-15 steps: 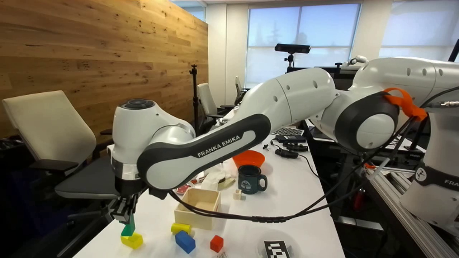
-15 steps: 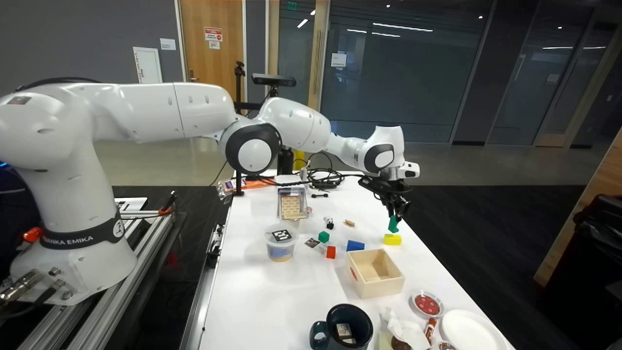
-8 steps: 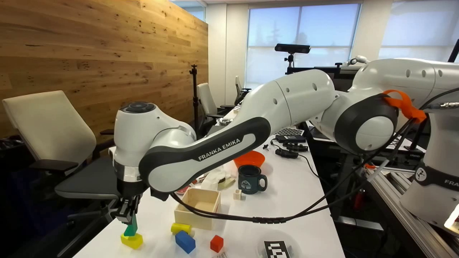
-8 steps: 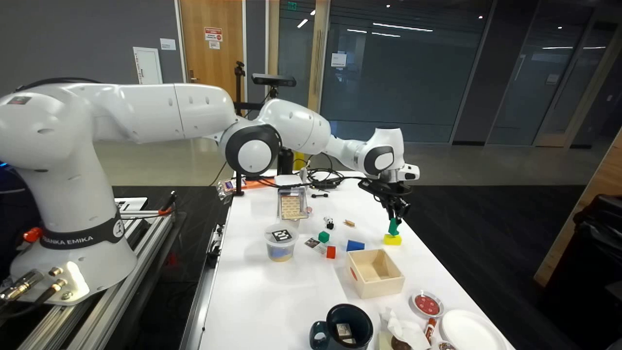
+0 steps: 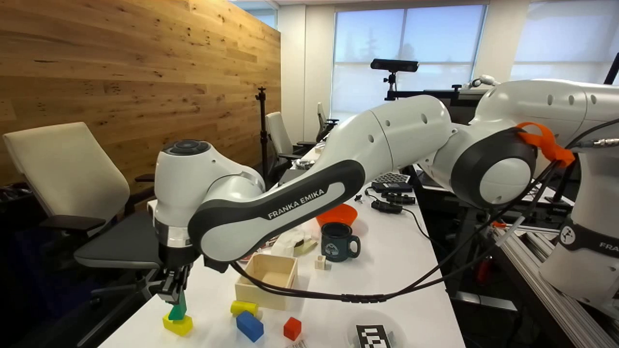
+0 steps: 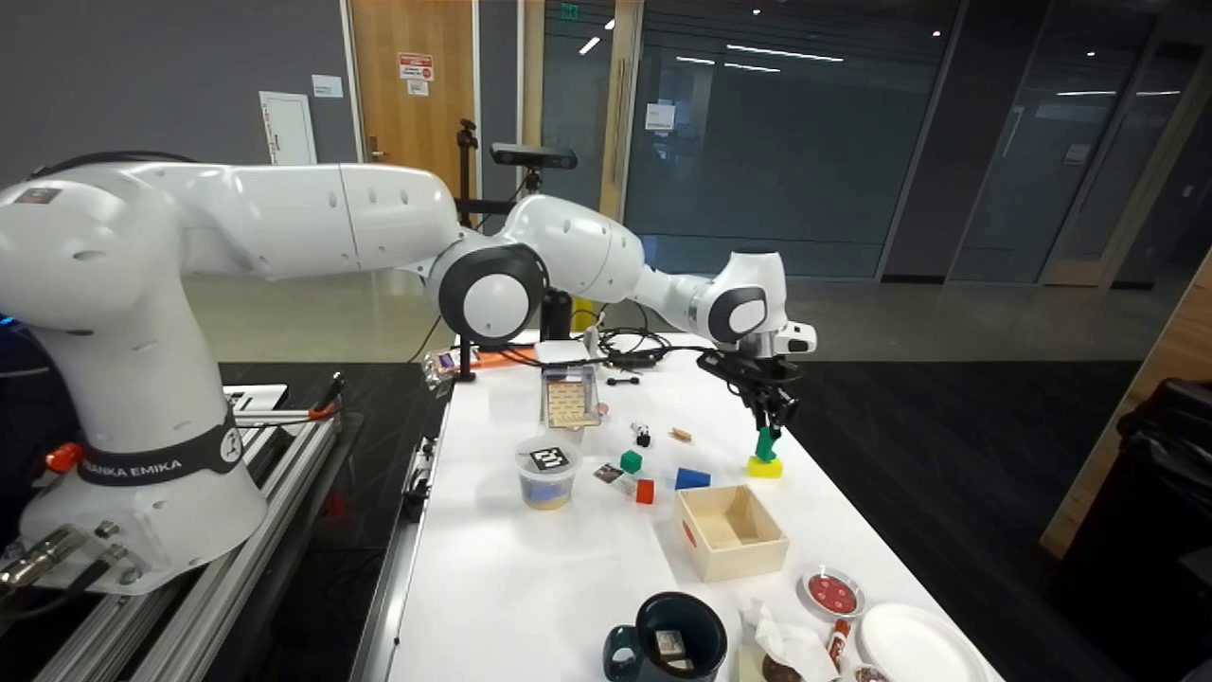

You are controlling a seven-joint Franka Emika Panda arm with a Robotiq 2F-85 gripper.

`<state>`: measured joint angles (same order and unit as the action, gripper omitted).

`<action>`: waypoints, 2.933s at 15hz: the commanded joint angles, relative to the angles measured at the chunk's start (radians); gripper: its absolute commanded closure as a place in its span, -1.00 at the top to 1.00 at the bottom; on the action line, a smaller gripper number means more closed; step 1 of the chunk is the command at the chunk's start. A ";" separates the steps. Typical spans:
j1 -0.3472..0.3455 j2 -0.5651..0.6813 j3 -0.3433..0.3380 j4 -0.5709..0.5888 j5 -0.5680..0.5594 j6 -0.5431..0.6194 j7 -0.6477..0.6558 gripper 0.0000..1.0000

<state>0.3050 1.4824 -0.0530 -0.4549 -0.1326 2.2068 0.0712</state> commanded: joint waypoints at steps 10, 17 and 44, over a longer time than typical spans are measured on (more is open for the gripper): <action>0.002 0.007 0.001 0.009 -0.002 -0.004 -0.010 -0.81; 0.003 0.001 0.004 0.001 -0.003 -0.033 -0.021 -0.81; 0.011 0.001 0.003 0.002 -0.003 -0.052 -0.012 1.00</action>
<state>0.3152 1.4837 -0.0512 -0.4610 -0.1326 2.1723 0.0666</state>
